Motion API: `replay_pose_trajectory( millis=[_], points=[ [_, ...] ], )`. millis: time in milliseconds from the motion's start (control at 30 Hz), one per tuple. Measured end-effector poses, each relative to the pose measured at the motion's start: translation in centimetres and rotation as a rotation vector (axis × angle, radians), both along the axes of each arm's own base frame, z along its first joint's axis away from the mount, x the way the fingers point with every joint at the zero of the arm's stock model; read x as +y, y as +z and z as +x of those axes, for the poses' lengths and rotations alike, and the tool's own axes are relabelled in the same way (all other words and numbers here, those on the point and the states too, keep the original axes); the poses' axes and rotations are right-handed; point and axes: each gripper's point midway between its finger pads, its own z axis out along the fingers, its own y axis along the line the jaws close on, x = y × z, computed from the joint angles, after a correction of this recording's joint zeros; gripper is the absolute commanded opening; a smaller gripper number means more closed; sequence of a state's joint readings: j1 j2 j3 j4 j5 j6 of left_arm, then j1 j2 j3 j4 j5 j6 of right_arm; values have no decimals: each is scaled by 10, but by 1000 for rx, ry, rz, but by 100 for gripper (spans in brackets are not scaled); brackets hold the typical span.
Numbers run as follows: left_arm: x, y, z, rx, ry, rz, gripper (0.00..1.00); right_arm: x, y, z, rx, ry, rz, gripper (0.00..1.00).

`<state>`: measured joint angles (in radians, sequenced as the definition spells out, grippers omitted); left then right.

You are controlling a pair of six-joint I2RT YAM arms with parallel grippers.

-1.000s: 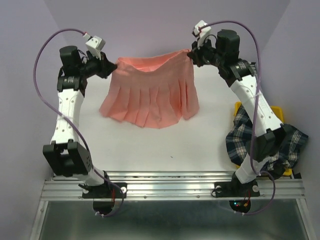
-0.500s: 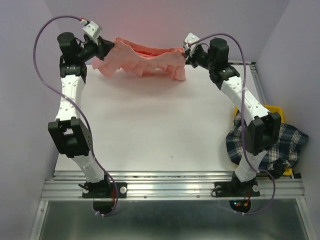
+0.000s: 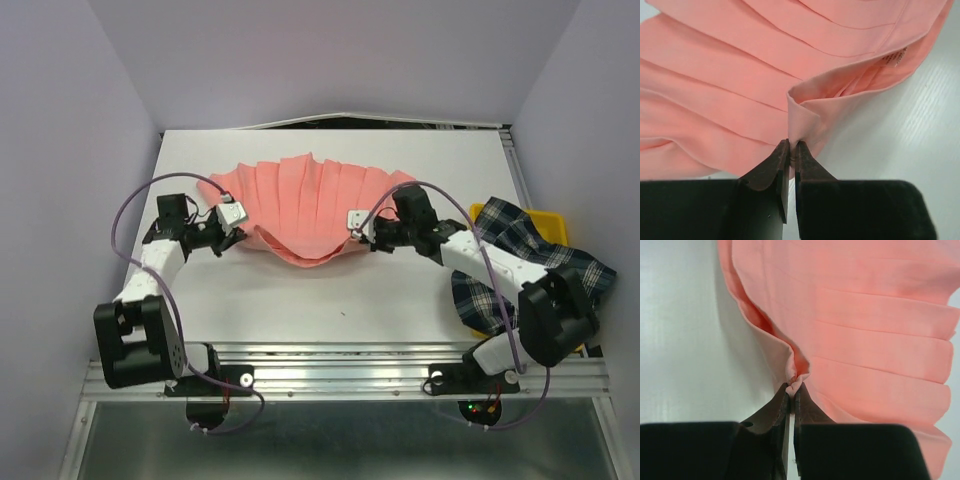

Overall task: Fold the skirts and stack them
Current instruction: Flatten the skirt out

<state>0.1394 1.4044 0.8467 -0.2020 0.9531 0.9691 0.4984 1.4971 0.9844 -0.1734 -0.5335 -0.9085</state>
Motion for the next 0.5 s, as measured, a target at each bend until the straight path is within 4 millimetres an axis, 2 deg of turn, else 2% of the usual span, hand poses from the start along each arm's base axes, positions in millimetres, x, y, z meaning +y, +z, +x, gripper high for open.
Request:
replay_pose_trajectory(
  millis=[67, 133, 167, 233, 267, 300, 333, 367, 400, 433, 500],
  points=[
    [-1, 3, -22, -68, -53, 57, 0, -1, -7, -26, 17, 43, -18, 1],
    [-2, 1, -42, -112, -105, 107, 0, -4, -10, -40, 22, 62, -26, 1],
    [-1, -3, -50, -129, -132, 136, 0, -7, -14, -47, 30, 69, -36, 4],
    [-1, -17, -71, -130, -180, 186, 18, -9, -21, -62, 46, 90, -53, 26],
    [-1, -27, -83, -121, -210, 208, 25, -10, -24, -71, 58, 105, -64, 52],
    [0, -38, -97, -108, -246, 236, 36, -10, -26, -76, 59, 121, -72, 59],
    [1, -43, -105, -99, -262, 255, 41, -10, -29, -87, 74, 145, -90, 66],
    [2, -46, -113, -99, -284, 278, 45, -8, -29, -98, 86, 165, -103, 78],
    [3, -47, -121, -98, -304, 300, 55, -7, -27, -106, 89, 179, -108, 85],
    [5, -45, -126, -108, -316, 320, 58, -6, -23, -115, 90, 198, -108, 90],
    [5, -36, -131, -136, -320, 341, 60, -5, -11, -126, 88, 201, -91, 91]
  ],
)
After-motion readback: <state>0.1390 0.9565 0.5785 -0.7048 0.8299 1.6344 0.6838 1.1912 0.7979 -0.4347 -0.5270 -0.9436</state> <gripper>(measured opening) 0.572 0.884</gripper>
